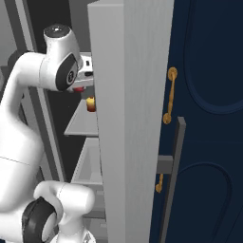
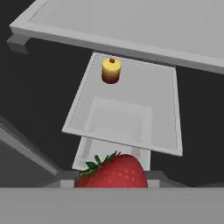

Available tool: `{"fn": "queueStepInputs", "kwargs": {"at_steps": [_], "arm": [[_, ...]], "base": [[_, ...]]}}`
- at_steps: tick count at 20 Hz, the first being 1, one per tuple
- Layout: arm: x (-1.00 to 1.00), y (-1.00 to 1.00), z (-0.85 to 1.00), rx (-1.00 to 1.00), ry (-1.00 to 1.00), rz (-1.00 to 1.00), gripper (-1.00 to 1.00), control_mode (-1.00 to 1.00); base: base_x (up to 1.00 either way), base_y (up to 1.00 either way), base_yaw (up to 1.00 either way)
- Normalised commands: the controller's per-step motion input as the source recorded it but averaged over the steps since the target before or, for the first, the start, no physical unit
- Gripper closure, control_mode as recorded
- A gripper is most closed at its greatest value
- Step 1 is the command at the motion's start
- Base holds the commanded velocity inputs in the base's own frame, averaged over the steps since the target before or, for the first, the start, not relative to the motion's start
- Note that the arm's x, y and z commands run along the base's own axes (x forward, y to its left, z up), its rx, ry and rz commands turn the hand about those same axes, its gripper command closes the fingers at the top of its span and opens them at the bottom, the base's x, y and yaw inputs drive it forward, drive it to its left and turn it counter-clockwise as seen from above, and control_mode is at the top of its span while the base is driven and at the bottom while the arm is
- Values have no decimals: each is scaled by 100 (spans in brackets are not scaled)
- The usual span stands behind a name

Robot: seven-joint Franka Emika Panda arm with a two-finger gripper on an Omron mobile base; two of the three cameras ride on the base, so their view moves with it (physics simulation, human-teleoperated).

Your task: Take the strawberry from the fridge and place it on top of the pancake, located on the dining counter.

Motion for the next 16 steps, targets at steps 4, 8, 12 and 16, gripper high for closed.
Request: {"fn": "queueStepInputs", "kwargs": {"at_steps": [4, 8, 12, 16], "arm": [[-100, 0, -46, -4, 3, 0, 100, -100], [-100, 0, -55, -13, 0, 0, 100, -100], [-98, 0, -53, -10, 1, 0, 100, -100], [-91, 0, -47, -3, 0, 0, 100, -100]], "base": [[0, 0, 0], [0, 0, 0], [0, 0, 0], [0, 0, 0]]}}
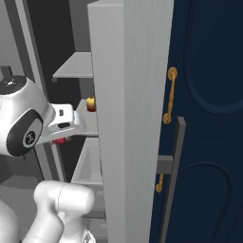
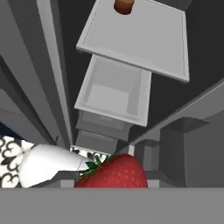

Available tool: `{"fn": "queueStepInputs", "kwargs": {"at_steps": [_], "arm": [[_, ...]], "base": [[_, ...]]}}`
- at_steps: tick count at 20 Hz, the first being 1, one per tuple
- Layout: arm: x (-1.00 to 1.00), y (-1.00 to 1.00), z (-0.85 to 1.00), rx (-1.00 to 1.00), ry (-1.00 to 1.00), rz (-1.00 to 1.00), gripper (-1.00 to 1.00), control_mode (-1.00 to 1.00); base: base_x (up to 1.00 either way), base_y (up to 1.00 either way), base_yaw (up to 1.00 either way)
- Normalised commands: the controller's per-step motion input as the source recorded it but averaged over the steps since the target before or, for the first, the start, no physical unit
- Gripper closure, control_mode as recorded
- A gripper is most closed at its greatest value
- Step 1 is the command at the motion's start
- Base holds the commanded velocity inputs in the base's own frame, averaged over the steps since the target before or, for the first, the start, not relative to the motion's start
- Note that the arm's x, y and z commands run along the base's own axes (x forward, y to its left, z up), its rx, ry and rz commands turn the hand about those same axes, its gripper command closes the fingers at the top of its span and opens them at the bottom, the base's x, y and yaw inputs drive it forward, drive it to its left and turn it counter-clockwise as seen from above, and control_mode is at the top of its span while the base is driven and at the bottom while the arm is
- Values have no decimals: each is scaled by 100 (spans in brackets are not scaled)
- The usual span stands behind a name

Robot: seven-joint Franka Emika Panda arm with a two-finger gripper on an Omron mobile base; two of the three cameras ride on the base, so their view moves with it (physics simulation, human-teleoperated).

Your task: Take the strawberry from the fridge and place it on top of the pancake, located on the dining counter.

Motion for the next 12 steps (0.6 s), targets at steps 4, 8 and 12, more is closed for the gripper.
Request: {"fn": "queueStepInputs", "kwargs": {"at_steps": [4, 8, 12], "arm": [[-66, 0, -34, 0, 0, 0, 100, -100], [-29, 0, -26, 0, -1, 0, 100, -100], [0, 0, -21, 0, 0, 0, 100, -100]], "base": [[0, 0, 0], [0, 0, 0], [0, 0, 0]]}}
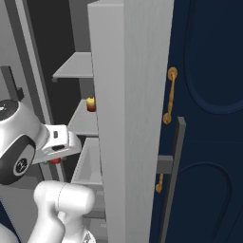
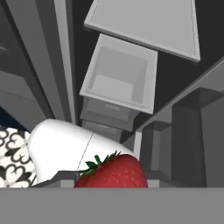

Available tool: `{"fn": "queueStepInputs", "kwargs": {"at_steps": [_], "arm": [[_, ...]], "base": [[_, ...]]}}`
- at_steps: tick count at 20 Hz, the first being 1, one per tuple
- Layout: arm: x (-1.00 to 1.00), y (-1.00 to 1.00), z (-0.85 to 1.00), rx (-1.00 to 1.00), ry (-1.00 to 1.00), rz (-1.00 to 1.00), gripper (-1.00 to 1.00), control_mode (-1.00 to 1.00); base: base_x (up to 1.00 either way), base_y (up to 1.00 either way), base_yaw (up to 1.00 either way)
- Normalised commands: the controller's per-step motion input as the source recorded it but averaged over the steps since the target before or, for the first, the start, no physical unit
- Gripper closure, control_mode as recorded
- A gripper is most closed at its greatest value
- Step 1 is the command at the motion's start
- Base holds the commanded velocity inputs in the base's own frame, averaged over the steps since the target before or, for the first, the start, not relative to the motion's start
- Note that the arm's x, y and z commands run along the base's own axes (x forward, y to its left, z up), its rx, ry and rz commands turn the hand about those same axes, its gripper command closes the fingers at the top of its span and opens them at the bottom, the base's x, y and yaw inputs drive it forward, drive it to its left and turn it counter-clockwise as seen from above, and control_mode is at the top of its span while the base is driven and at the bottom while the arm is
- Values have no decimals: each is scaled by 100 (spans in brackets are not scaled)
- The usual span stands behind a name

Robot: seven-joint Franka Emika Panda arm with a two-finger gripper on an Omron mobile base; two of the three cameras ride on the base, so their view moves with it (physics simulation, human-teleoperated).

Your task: Take the strawberry from the fridge and place it on top of the pancake, located on the dining counter.

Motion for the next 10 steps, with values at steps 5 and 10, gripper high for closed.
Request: {"fn": "queueStepInputs", "kwargs": {"at_steps": [5, 10], "arm": [[0, 0, -1, 0, 0, 0, 100, -100], [-11, 3, 0, 0, 0, 0, 100, -100]], "base": [[0, 0, 0], [0, 0, 0]]}}
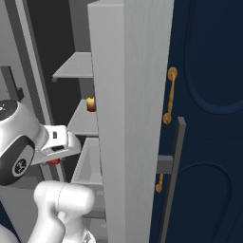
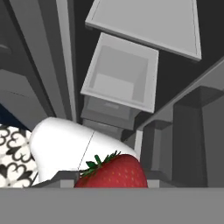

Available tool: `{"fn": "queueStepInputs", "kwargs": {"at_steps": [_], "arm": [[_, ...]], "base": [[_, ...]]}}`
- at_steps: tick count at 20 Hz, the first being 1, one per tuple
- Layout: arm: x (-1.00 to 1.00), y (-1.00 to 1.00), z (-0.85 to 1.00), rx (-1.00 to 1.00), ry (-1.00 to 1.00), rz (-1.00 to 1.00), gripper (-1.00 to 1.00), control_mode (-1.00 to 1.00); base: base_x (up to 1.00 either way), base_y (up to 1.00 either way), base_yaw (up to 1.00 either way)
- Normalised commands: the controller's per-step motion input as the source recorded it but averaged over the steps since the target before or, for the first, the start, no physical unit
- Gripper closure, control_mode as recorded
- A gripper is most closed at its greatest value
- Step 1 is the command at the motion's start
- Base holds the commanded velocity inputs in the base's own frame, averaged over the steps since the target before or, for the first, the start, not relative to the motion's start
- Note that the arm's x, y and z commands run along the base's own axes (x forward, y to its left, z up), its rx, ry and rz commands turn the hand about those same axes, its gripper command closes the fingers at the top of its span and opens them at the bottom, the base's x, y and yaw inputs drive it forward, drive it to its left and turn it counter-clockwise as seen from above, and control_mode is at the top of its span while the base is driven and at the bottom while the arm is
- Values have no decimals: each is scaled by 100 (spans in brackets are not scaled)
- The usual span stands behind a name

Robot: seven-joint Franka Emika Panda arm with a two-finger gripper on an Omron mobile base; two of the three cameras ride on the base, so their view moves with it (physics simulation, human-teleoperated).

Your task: Take the strawberry from the fridge and place it on top of the pancake, located on the dining counter.

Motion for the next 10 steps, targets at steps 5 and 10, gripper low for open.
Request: {"fn": "queueStepInputs", "kwargs": {"at_steps": [5, 10], "arm": [[-32, 7, 0, 0, -4, -1, 100, 100], [0, 0, 0, 0, 0, 0, 100, 100]], "base": [[-60, 1, -9], [-100, 7, -20]]}}
